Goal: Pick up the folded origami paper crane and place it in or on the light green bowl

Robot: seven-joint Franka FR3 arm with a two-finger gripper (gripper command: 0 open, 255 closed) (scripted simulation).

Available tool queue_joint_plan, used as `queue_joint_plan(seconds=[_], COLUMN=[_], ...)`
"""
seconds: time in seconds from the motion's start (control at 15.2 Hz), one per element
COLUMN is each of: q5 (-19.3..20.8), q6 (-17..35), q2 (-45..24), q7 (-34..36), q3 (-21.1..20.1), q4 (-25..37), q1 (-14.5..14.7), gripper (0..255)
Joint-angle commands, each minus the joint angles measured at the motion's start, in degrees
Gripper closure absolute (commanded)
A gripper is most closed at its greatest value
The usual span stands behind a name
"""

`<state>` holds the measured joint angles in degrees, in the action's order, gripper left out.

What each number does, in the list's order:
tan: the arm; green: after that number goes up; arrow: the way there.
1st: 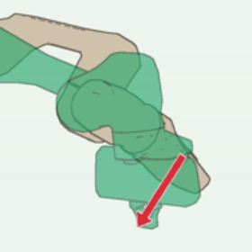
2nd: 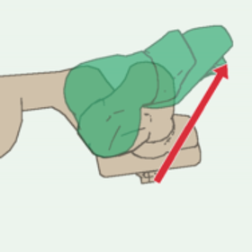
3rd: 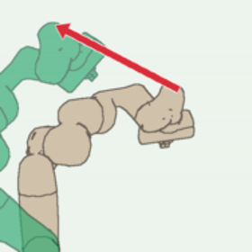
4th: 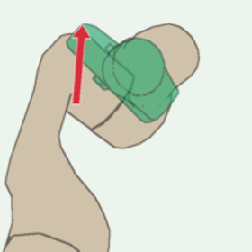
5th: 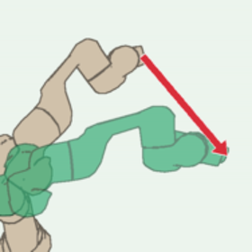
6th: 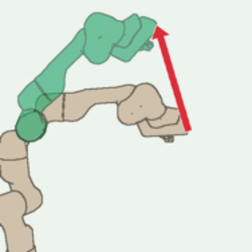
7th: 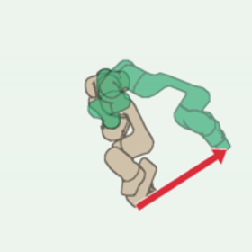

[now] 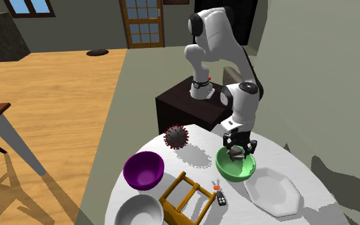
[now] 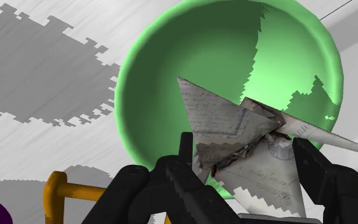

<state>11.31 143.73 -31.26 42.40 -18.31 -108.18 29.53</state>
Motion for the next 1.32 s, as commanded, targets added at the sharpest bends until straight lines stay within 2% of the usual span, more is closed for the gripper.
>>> queue_joint_plan(seconds=[0.0, 0.07, 0.13, 0.46, 0.73, 1.25], q5=[0.0, 0.0, 0.0, 0.0, -2.3, -2.4], q6=[0.0, 0.0, 0.0, 0.0, -4.8, -4.8], q2=[0.0, 0.0, 0.0, 0.0, 5.7, 5.7], q7=[0.0, 0.0, 0.0, 0.0, -1.5, -1.5], q3=[0.0, 0.0, 0.0, 0.0, -1.7, -1.7], q4=[0.0, 0.0, 0.0, 0.0, -0.8, -0.8], q1=[0.0, 0.0, 0.0, 0.0, -1.6, -1.6], gripper=[255, 255, 0, 0, 0, 0])
